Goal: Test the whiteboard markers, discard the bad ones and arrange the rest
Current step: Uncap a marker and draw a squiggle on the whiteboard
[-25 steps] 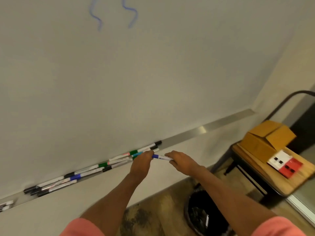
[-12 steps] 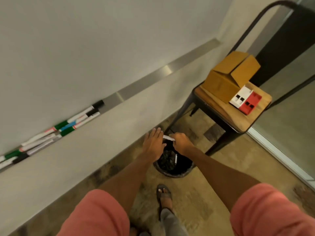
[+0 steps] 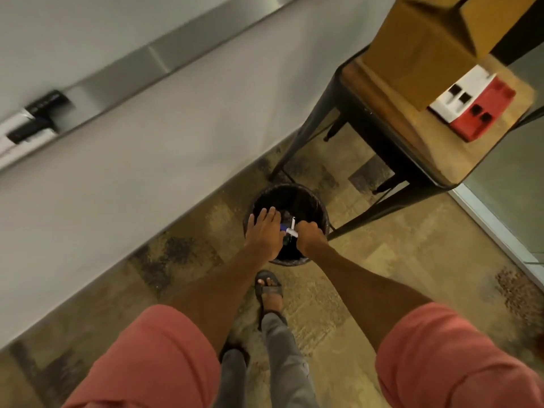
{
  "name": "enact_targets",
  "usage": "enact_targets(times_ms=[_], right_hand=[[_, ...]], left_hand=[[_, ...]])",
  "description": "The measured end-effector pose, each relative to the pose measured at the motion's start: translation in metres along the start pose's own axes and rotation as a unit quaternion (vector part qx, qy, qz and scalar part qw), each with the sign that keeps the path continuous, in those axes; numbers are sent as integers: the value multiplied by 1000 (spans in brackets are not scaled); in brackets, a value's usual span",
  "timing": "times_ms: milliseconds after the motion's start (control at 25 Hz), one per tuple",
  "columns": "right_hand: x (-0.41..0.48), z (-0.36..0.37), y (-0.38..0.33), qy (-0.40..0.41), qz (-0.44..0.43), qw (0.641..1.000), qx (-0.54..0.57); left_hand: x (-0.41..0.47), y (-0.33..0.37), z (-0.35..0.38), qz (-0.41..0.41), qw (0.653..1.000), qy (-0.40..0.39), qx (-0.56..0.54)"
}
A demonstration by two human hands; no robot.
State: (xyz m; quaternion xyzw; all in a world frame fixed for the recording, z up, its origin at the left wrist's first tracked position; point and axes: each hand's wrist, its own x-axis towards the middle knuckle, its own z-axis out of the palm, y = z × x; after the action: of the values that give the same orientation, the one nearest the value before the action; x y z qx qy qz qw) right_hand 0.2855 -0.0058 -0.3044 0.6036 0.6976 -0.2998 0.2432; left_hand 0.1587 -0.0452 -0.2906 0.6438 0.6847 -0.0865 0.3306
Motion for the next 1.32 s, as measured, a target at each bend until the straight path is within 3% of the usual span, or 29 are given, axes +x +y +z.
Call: enact_targets(times_ms=[240,400,640,960,1320], right_hand=[[35,24,3,14,-14,999,41],[21,31,5,38,3,998,56],[-4,11,-13,56,-51,997,31],[-63,-63,-91,180,-190,964,-37],[-148,-105,-193,261,-242,933,-51]], left_hand=[[23,-12,23,-25,999,-23,-28],[14,-15,22,-34,999,-21,-19],[-12,-23,-4,-45,999,10,-20],[-74,-47,-88,-55,991,120,-23],[-163,-86,-176,-64,969,236,27]])
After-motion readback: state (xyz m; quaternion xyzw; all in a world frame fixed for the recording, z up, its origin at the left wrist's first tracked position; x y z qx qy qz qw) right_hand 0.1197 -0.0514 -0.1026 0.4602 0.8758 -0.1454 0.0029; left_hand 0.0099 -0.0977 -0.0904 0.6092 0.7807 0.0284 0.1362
